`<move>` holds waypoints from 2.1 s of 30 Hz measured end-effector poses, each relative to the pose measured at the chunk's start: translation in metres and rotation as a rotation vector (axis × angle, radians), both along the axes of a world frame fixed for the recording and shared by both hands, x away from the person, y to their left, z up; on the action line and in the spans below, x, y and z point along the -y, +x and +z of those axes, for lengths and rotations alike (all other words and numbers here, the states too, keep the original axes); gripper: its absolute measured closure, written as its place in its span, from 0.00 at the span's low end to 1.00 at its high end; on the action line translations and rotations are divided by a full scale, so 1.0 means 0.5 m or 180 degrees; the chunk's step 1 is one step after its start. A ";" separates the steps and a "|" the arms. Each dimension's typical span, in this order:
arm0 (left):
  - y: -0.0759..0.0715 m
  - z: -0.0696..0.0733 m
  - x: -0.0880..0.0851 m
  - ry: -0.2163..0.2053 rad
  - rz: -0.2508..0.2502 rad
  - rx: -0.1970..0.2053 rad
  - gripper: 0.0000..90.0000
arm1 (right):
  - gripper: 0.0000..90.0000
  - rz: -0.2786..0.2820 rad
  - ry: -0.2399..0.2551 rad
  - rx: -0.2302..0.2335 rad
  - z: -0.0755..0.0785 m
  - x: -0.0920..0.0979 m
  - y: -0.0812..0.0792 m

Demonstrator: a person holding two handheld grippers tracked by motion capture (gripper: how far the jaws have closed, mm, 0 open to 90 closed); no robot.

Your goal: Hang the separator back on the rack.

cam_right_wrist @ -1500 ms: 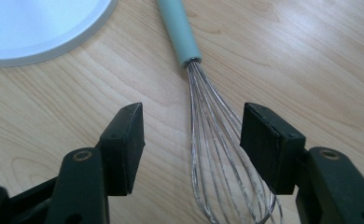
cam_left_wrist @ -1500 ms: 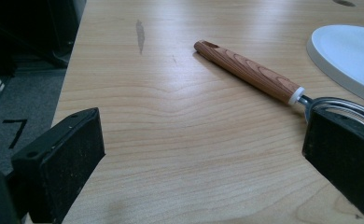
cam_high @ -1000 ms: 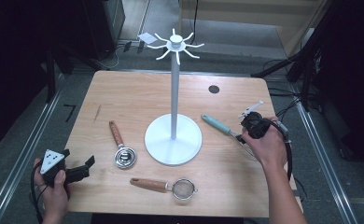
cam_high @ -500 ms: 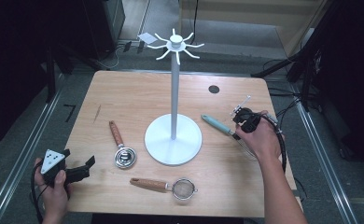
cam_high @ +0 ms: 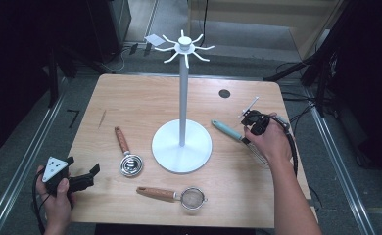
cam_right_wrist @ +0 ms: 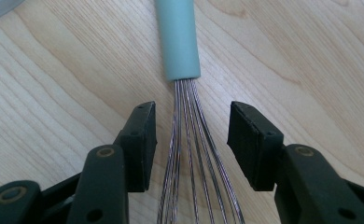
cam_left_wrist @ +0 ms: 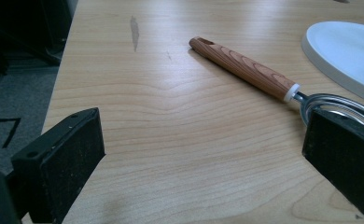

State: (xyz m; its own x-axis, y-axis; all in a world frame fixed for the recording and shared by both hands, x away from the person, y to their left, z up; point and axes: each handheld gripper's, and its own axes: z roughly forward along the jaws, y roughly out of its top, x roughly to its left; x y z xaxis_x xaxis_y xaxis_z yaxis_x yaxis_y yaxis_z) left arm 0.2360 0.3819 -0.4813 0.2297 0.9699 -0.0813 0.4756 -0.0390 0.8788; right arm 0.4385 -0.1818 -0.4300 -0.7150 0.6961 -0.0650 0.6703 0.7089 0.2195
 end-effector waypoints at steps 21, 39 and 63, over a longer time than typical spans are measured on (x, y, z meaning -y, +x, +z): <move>0.000 -0.001 -0.001 -0.0045 -0.0006 -0.0012 0.00 | 0.66 0.0293 -0.0273 -0.0082 -0.035 -0.069 0.052; 0.002 -0.001 -0.001 -0.0039 -0.0015 -0.0030 0.00 | 0.77 0.0370 -0.0277 -0.0501 -0.062 -0.099 0.073; 0.003 -0.001 -0.008 -0.0147 -0.0024 -0.0057 0.00 | 0.79 0.0188 -0.0347 -0.0516 -0.061 -0.130 0.047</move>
State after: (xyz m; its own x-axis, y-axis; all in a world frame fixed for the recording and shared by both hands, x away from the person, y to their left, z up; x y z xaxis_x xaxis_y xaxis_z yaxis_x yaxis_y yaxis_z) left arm 0.2376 0.3859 -0.4818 0.2352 0.9632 -0.1300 0.4910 -0.0023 0.8712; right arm 0.4620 -0.1167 -0.4603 -0.7615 0.6479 -0.0186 0.6472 0.7617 0.0319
